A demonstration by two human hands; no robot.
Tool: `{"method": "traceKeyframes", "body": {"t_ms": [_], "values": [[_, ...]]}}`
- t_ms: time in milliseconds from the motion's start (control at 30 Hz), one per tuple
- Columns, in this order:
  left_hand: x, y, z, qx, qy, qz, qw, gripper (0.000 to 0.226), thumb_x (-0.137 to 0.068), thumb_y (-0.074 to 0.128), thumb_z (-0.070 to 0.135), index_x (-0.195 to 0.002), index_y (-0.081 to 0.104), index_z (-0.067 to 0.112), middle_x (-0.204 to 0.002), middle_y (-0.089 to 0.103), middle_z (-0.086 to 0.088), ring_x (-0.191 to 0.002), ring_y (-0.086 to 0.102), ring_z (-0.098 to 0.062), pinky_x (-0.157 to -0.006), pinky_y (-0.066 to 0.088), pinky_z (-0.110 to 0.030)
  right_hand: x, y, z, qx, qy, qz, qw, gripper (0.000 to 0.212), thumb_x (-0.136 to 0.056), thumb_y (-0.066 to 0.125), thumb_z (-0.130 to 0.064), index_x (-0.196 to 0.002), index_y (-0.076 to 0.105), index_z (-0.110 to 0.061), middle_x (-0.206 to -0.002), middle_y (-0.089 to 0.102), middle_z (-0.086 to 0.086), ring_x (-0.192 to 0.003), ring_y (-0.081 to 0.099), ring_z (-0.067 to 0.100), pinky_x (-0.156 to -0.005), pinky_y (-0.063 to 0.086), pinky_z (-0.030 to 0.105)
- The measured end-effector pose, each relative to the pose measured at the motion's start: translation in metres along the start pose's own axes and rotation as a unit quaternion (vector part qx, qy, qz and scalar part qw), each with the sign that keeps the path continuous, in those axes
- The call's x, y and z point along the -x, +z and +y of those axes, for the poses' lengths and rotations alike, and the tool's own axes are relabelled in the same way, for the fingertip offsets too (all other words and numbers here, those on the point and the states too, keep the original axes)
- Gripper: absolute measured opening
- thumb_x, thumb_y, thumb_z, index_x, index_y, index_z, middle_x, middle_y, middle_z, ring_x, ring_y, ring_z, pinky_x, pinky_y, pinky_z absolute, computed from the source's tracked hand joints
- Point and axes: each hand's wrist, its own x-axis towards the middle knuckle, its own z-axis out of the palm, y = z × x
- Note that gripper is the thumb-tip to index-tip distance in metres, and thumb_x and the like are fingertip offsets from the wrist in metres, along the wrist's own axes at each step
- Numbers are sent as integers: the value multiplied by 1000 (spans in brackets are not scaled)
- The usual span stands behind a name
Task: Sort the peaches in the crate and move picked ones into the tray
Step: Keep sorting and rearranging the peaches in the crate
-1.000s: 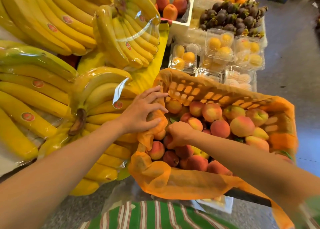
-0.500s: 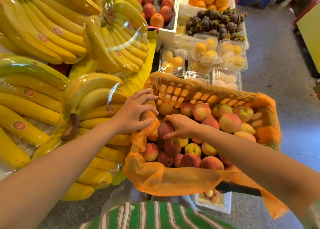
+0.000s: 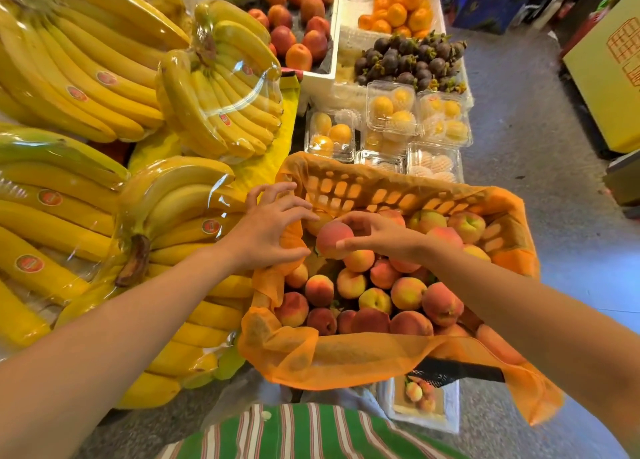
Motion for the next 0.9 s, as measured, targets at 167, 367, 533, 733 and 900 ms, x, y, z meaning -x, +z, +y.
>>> {"method": "traceKeyframes", "body": {"t_ms": [167,367,533,733,900], "values": [[-11,1,24,8,11,-34,999,85,-63,58,79,-139,38,45,-132,50,11,-136,24,-16,-103,6,-38,8,0,-9,-93,-8,-7,996,47,-86,67,-38,-124,52,-14,-120,60,7,-106,64,18,-89,54,28],[-9,3,22,94,-85,-11,992,71,-61,48,76,-121,55,38,-117,44,1,-129,30,-24,-101,12,-35,3,8,-12,-156,-19,-45,987,59,-97,34,-52,-106,60,0,-99,66,27,-93,64,33,-96,48,42],[0,-13,23,180,-173,66,966,77,-57,49,71,-121,59,30,-113,40,1,-112,23,-14,-95,23,-31,-4,23,-1,51,0,-90,995,36,-99,49,-34,-121,58,-7,-114,66,15,-104,64,29,-93,51,38],[9,-14,17,197,-183,71,961,71,-57,53,70,-116,62,31,-111,45,-1,-108,28,-9,-97,28,-34,-29,66,26,400,-40,-120,908,58,-87,66,-37,-137,44,-15,-135,51,7,-118,48,22,-93,43,34],[12,-8,11,195,-193,59,960,69,-59,56,70,-116,62,31,-113,46,-1,-116,37,-21,-97,29,-32,-51,81,42,524,-51,-88,845,58,-80,71,-42,-119,48,-6,-119,56,13,-107,54,32,-81,45,39]]}}
